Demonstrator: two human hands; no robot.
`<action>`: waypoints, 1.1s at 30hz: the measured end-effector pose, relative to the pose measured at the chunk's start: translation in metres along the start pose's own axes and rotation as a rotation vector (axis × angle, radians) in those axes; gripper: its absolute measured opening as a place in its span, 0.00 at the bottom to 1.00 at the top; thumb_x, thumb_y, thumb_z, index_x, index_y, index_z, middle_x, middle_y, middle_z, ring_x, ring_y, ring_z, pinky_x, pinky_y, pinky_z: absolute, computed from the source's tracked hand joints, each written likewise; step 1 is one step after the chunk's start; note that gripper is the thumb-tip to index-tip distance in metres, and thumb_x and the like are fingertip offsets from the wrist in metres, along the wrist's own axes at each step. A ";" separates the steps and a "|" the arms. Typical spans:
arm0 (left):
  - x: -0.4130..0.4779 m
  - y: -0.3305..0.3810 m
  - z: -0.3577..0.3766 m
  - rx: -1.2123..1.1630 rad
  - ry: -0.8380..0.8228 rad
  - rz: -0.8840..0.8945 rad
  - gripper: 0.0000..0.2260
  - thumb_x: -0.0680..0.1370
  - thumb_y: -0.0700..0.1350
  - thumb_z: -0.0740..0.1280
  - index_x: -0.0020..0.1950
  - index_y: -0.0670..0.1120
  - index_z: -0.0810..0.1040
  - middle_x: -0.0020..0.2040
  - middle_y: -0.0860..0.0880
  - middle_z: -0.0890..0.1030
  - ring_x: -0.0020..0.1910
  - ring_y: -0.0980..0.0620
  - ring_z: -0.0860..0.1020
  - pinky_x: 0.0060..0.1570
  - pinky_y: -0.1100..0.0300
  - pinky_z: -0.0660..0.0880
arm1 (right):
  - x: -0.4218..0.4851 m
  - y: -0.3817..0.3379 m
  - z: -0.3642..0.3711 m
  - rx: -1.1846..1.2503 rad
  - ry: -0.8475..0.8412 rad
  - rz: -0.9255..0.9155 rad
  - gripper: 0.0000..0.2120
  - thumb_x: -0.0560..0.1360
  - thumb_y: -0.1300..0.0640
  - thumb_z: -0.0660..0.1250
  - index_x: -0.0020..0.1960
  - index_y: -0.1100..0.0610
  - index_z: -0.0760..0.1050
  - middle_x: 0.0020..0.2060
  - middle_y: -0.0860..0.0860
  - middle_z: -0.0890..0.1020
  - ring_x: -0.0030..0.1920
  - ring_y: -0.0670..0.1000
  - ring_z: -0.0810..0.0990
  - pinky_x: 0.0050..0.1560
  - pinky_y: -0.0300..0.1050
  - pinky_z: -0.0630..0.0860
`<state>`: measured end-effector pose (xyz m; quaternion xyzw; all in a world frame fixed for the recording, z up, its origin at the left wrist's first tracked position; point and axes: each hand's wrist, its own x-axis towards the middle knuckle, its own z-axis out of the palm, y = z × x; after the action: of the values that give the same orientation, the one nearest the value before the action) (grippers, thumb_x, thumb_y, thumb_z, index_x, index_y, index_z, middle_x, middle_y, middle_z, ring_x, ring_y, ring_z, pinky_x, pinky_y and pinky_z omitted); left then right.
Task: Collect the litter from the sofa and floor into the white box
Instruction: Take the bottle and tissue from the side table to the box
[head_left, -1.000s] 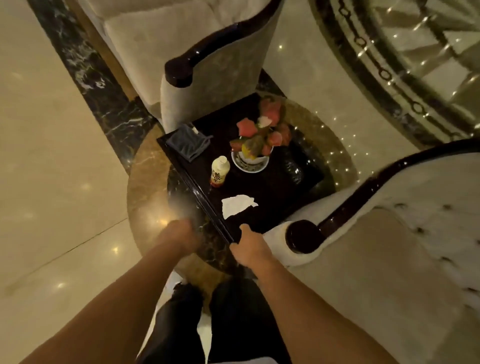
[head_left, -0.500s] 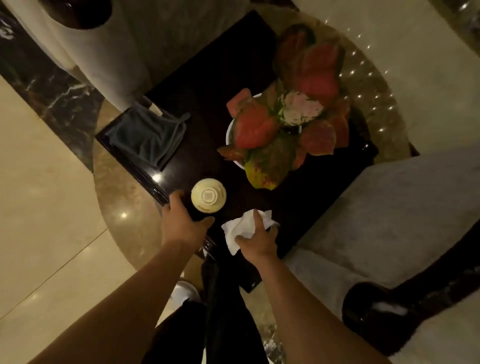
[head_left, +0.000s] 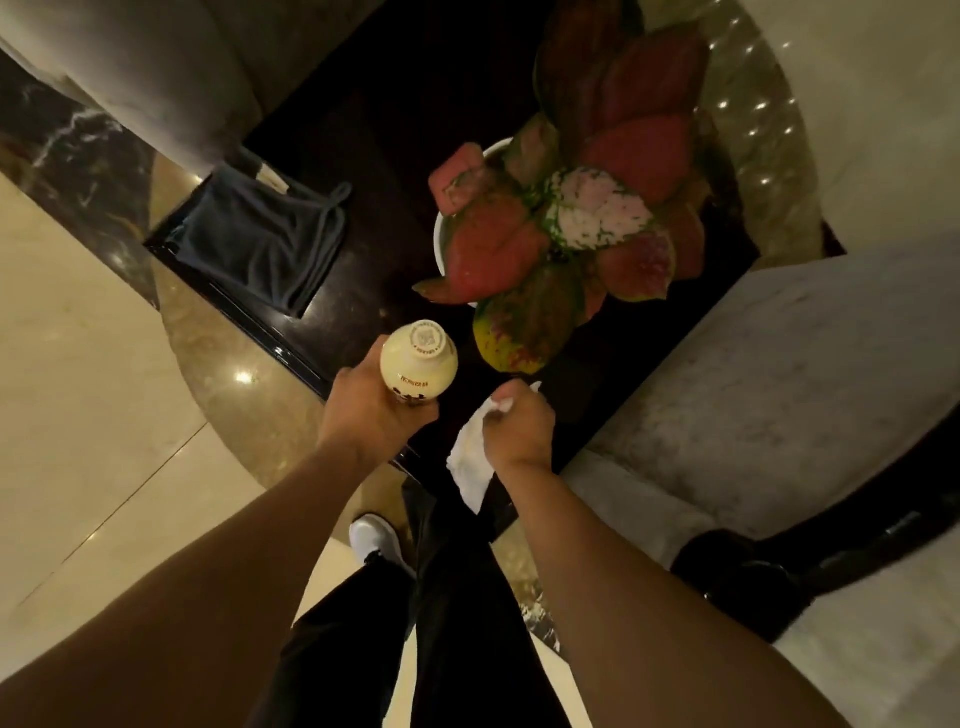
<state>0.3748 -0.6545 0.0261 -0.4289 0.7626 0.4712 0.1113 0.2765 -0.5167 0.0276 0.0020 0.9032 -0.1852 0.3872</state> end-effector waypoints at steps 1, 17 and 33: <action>-0.008 0.004 -0.003 0.020 -0.019 -0.009 0.31 0.61 0.52 0.76 0.62 0.57 0.70 0.49 0.56 0.79 0.54 0.44 0.77 0.54 0.51 0.73 | -0.008 -0.003 -0.005 0.007 -0.005 -0.018 0.08 0.75 0.66 0.61 0.50 0.60 0.78 0.55 0.60 0.79 0.57 0.57 0.77 0.52 0.35 0.65; -0.210 0.101 -0.102 0.271 -0.070 0.289 0.30 0.62 0.51 0.76 0.62 0.54 0.68 0.49 0.48 0.81 0.48 0.45 0.80 0.47 0.49 0.78 | -0.259 0.012 -0.147 0.366 0.293 -0.207 0.15 0.75 0.69 0.58 0.53 0.57 0.78 0.49 0.57 0.79 0.42 0.52 0.78 0.44 0.42 0.75; -0.515 0.216 0.086 0.632 -0.476 0.842 0.30 0.62 0.58 0.76 0.61 0.52 0.73 0.53 0.50 0.81 0.52 0.47 0.79 0.51 0.52 0.77 | -0.543 0.328 -0.225 0.726 0.685 0.079 0.26 0.68 0.67 0.70 0.66 0.59 0.74 0.66 0.57 0.73 0.61 0.58 0.76 0.59 0.53 0.76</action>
<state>0.5034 -0.2613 0.4103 0.0834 0.9253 0.3076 0.2057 0.5481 -0.0597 0.4404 0.2317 0.8550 -0.4613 0.0493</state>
